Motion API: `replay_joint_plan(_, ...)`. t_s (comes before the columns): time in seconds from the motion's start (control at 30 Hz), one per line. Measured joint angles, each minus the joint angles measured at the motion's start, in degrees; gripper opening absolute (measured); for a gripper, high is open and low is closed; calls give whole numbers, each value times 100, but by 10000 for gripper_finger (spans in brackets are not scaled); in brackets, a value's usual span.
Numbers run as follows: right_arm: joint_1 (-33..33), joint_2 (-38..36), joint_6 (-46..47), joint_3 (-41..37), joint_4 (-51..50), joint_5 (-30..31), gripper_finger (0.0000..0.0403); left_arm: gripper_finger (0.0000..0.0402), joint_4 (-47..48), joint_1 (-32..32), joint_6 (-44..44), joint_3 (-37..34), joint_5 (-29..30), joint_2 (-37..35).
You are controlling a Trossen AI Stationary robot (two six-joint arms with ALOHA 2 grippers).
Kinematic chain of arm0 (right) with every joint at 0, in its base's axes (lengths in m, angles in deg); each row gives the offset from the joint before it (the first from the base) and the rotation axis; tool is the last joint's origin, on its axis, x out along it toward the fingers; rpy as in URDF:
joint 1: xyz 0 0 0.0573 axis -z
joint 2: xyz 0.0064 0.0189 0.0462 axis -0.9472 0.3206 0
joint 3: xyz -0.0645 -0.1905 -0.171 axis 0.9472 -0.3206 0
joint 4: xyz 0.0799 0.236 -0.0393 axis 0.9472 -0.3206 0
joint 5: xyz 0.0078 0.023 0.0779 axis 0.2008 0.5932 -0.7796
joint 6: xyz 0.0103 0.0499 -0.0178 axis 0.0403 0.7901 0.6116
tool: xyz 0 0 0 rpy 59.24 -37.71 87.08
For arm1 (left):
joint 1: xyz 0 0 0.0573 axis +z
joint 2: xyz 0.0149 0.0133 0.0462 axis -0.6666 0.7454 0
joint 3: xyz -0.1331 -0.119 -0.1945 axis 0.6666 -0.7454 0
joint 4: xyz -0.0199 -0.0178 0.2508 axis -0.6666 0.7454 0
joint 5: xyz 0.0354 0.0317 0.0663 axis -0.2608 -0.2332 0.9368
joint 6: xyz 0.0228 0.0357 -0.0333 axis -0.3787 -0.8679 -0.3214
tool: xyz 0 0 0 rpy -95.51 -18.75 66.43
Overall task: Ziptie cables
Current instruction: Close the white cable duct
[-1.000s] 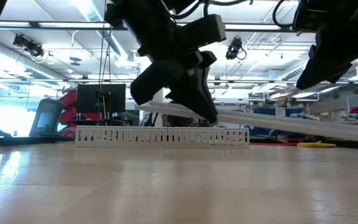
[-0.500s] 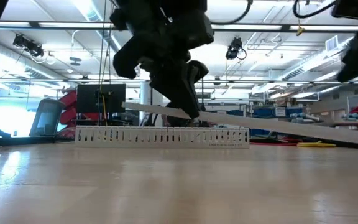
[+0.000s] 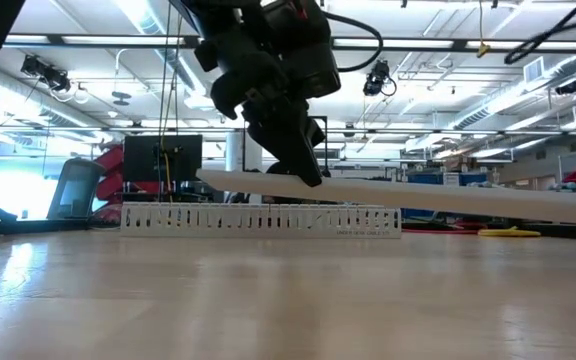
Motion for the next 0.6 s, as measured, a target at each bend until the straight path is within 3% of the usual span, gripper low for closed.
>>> replay_joint_plan(0.2, -530, 1039, 1211, 422, -577, -126, 0, 7, -22, 189, -66, 0, -4, 0)
replay_joint_plan(0.37, -1065, 1345, 2292, 669, -1684, -15, 0, 8, -169, 533, -200, -2, -157, 0)
replay_joint_plan(0.6, -1207, 1040, 2410, 675, -2715, 1151, 0, 8, -831, 1041, 354, 0, -1337, -34)
